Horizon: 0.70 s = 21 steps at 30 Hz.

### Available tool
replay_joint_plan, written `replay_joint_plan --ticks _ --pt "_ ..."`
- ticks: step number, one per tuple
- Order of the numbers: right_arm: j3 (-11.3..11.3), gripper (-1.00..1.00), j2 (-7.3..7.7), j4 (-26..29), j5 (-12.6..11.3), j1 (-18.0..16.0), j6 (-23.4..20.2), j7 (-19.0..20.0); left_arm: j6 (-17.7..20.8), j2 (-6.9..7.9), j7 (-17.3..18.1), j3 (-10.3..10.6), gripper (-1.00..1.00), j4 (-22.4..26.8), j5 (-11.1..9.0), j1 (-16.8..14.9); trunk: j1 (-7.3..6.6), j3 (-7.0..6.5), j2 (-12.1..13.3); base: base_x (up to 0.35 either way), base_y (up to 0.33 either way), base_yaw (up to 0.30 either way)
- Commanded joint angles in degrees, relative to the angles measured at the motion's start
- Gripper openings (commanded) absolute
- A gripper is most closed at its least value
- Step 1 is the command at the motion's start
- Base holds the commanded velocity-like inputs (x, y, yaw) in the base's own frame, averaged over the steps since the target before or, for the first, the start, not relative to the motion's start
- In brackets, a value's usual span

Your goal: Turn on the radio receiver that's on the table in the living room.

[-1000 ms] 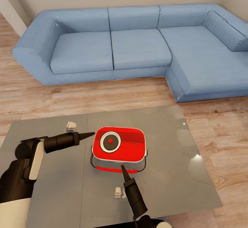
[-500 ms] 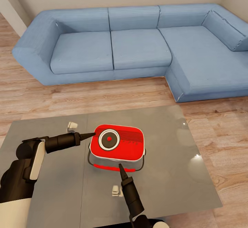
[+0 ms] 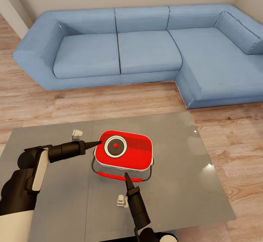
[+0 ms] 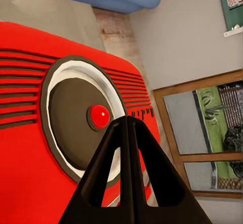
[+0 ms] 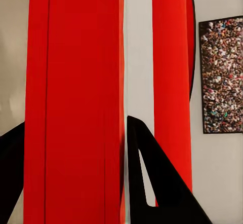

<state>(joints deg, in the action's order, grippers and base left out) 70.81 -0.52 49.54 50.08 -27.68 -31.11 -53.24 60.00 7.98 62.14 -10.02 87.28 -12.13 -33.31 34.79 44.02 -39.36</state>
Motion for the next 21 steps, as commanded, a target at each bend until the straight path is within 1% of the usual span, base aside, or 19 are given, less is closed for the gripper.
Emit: replay_joint_plan --ticks 1,5,9,11,14,17,19,21 --pt "0.0 -1.0 -0.01 0.1 0.3 0.0 -0.3 0.0 0.0 -0.11 0.0 0.0 -1.0 0.0 0.0 0.0 0.0 0.0 0.0 0.0 0.0 0.0" --pt "0.0 -1.0 -0.24 0.1 0.3 0.0 -0.3 0.1 0.0 -0.55 -0.1 0.0 -1.0 0.0 0.1 0.0 0.0 0.0 0.0 0.0 0.0 0.0" --pt "0.0 -1.0 -0.34 0.1 0.3 0.0 -0.6 0.1 0.0 -0.68 -0.1 0.0 -1.0 -0.1 0.2 0.0 0.0 0.0 0.0 0.0 0.0 0.0" --pt "0.0 -1.0 -0.31 0.1 0.3 0.0 -0.8 0.1 0.0 -1.12 -0.2 0.1 -1.0 0.0 0.2 0.0 0.0 0.0 0.0 0.0 0.0 0.0" --pt "0.3 -1.0 -0.24 0.1 0.4 0.0 -0.9 0.0 0.0 -2.56 -0.4 0.3 -1.0 -0.1 0.6 0.0 0.0 0.0 0.0 0.0 0.0 0.0" --pt "1.5 -1.0 -0.21 0.1 0.4 0.1 -0.9 0.0 0.0 -4.03 -0.6 1.4 -1.0 -0.4 2.1 -1.4 0.0 0.0 0.0 0.0 0.0 0.0" --pt "2.3 -1.0 -0.24 0.1 0.5 0.1 -1.0 0.0 0.0 -5.93 -1.1 2.7 -1.0 -0.7 3.6 -2.4 0.0 0.0 0.0 0.0 0.0 0.0" --pt "2.6 -1.0 -0.28 0.1 0.4 0.1 -1.0 0.0 0.0 -7.72 -1.6 3.4 -1.0 -0.9 5.4 -2.9 0.0 0.0 0.0 0.0 0.0 0.0"
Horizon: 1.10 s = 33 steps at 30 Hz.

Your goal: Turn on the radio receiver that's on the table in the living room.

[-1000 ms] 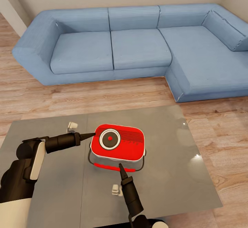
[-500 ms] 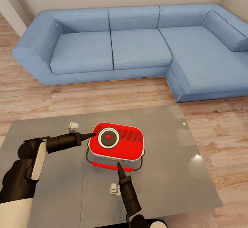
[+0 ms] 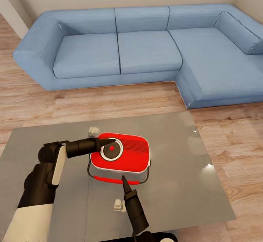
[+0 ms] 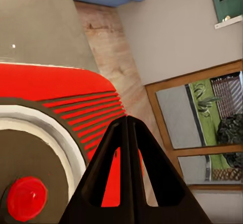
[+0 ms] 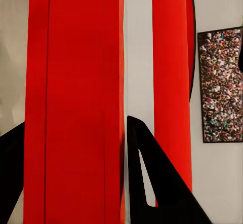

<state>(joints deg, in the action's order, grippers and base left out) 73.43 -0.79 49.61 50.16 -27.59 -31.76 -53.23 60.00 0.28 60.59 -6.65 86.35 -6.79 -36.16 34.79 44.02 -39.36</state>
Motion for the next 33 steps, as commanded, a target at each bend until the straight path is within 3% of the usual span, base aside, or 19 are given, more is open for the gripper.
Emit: replay_joint_plan --ticks 1,6,27,33 --pt "0.2 -1.0 -0.03 0.1 0.3 0.0 -0.3 0.0 0.0 -0.81 -0.1 0.2 -1.0 -0.1 1.1 -0.2 0.0 0.0 0.0 0.0 0.0 0.0" --pt "0.3 -1.0 -0.14 0.1 0.3 0.0 -0.4 0.0 0.0 -1.58 -0.2 0.5 -1.0 -0.3 2.2 -0.3 0.0 0.0 0.0 0.0 0.0 0.0" --pt "0.3 -1.0 -0.21 0.5 0.2 0.0 -0.4 0.6 0.0 -0.84 0.0 0.7 -1.0 -2.0 2.2 -0.3 0.0 0.0 0.0 0.0 0.0 0.0" --pt "0.4 -1.0 -0.26 0.5 0.2 0.0 -0.5 0.6 -0.2 -0.38 -0.2 0.5 -1.0 -7.3 2.5 -0.3 0.0 0.0 0.0 0.0 0.0 0.0"
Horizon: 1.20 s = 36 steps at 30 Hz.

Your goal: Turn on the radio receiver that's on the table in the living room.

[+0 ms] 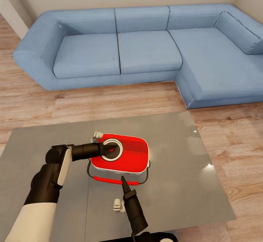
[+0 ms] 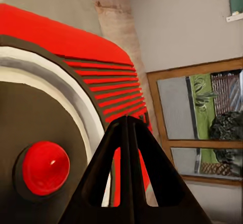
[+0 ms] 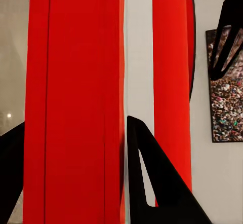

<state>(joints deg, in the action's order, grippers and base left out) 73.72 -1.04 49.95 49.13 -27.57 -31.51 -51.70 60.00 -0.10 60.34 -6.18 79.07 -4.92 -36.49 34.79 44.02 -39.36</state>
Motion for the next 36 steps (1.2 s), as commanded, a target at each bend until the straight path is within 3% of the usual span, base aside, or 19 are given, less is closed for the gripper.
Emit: replay_joint_plan --ticks 1,3,6,19,21,24,27,30,36 --pt "0.1 -1.0 -0.01 0.1 1.2 0.0 -0.7 -1.0 -0.2 -0.04 0.0 -0.1 -1.0 -0.9 2.1 0.0 0.0 0.0 0.0 0.0 0.0 0.0" --pt "0.1 -1.0 -0.01 0.1 1.2 0.0 -0.8 -1.0 -0.1 -0.09 0.0 -0.2 -1.0 -1.4 4.0 0.0 0.0 0.0 0.0 0.0 0.0 0.0" --pt "0.1 -1.0 -0.01 0.1 1.2 0.0 -1.2 -1.0 -0.1 -0.13 0.0 -0.3 -1.0 -1.7 5.1 0.0 0.0 0.0 0.0 0.0 0.0 0.0" --pt "0.1 -1.0 -0.01 0.1 1.2 0.0 -1.4 -0.9 0.0 -0.21 0.4 -0.3 -1.0 -1.2 4.7 0.0 0.0 0.0 0.0 0.0 0.0 0.0" --pt "0.1 -1.0 -0.01 0.1 1.2 0.0 -1.4 -0.9 0.0 -0.23 1.0 -0.3 -1.0 -0.9 3.1 0.0 0.0 0.0 0.0 0.0 0.0 0.0" --pt "0.1 -1.0 -0.01 0.1 1.2 0.0 -1.4 -0.9 0.0 0.18 1.5 -0.3 -1.0 0.5 -2.0 0.0 0.0 0.0 0.0 0.0 0.0 0.0" --pt "0.0 -1.0 -0.01 0.1 1.3 0.0 -1.4 -0.9 0.0 0.84 1.6 -0.2 -1.0 1.7 -5.4 0.0 0.0 0.0 0.0 0.0 0.0 0.0" --pt "0.0 -1.0 -0.01 0.1 1.2 0.0 -1.4 -0.9 0.0 1.29 1.6 -0.2 -1.0 2.4 -7.2 0.0 0.0 0.0 0.0 0.0 0.0 0.0" --pt "0.0 -1.0 -0.01 0.1 1.2 0.0 -1.4 -0.2 0.0 1.46 1.8 -0.2 -1.0 3.2 -8.3 0.0 0.0 0.0 0.0 0.0 0.0 0.0"
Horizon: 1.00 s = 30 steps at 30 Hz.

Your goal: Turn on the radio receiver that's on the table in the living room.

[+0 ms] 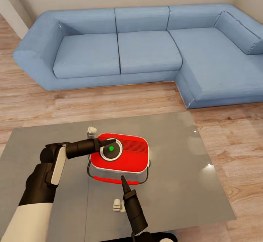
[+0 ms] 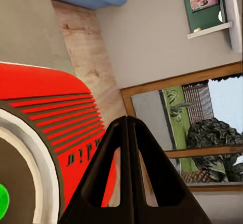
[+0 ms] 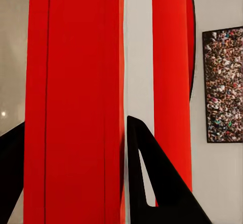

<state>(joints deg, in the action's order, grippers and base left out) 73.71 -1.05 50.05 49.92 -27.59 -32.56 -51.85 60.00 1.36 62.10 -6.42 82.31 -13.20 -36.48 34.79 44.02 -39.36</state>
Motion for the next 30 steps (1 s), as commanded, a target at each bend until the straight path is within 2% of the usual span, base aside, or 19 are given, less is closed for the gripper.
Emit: replay_joint_plan --ticks 1,5,7,10,12,13,14,15,17,18,19,24,27,30 --pt "0.0 -1.0 0.0 0.1 0.4 0.0 -0.3 0.0 0.0 0.01 0.1 0.0 -1.0 0.4 -0.7 0.0 0.0 0.0 0.0 0.0 0.0 0.0" --pt "0.0 -1.0 0.0 0.0 0.4 0.0 -0.3 0.1 0.0 0.34 0.1 0.0 -1.0 1.2 -3.5 0.0 0.0 0.0 0.0 0.0 0.0 0.0" --pt "-0.3 -1.0 -0.02 0.0 0.4 0.0 -0.3 0.2 0.0 1.38 0.1 0.0 -1.0 1.4 -6.2 0.0 0.0 0.0 0.0 0.0 0.0 0.0" --pt "-0.8 -1.0 -0.01 0.0 0.4 0.0 -0.3 1.5 0.0 2.53 0.1 0.0 -1.0 1.6 -8.7 0.0 0.0 0.0 0.0 0.0 0.0 0.0" --pt "-1.9 -1.0 -0.01 0.0 -0.1 0.0 0.1 3.5 0.0 3.18 0.1 0.0 -1.0 1.7 -9.7 0.0 0.0 0.0 0.0 0.0 0.0 0.0" --pt "-3.8 -1.0 -0.01 0.1 -0.6 0.0 0.3 5.0 0.0 3.48 0.1 0.0 -1.0 1.7 -10.0 0.0 0.0 0.0 0.0 0.0 0.0 0.0" --pt "-7.7 -1.0 0.0 0.8 -1.1 0.0 0.9 7.5 0.0 3.74 0.1 0.0 -1.0 1.7 -10.0 0.0 0.0 0.0 0.0 0.0 0.0 0.0" --pt "-9.8 -1.0 0.0 1.5 -1.3 0.0 1.4 9.3 0.0 3.85 0.0 0.0 -1.0 1.6 -9.9 0.0 0.0 0.0 0.0 0.0 0.0 0.0" --pt "-16.7 -1.0 0.04 6.0 -1.4 0.0 3.3 16.9 0.0 4.18 -0.1 0.0 -1.0 1.5 -9.8 0.0 0.0 0.0 0.0 0.0 0.0 0.0" --pt "-19.3 -1.0 0.07 8.1 -1.4 0.0 3.7 20.0 0.0 4.32 -0.1 0.0 -1.0 1.5 -9.8 0.0 0.0 0.0 0.0 0.0 0.0 0.0" --pt "-23.4 -1.0 0.12 11.4 -1.4 0.0 4.1 24.8 -0.1 4.54 -0.1 0.0 -1.0 1.5 -9.8 0.0 0.0 0.0 0.0 0.0 0.0 0.0" --pt "-35.6 -1.0 0.18 23.8 -1.1 0.0 4.4 41.6 -0.1 5.0 -0.4 0.0 -1.0 1.4 -9.6 0.0 0.0 0.0 0.0 0.0 0.0 0.0" --pt "-39.3 -1.0 0.15 27.4 -1.1 0.0 4.4 47.0 -0.1 5.06 -0.6 0.1 -1.0 1.2 -9.2 0.0 0.0 0.0 0.0 0.0 0.0 0.0" --pt "-42.1 -1.0 0.11 29.5 -1.1 0.0 4.3 50.2 -0.2 5.06 -0.7 0.1 -1.0 1.0 -7.9 0.0 0.0 0.0 0.0 0.0 0.0 0.0"
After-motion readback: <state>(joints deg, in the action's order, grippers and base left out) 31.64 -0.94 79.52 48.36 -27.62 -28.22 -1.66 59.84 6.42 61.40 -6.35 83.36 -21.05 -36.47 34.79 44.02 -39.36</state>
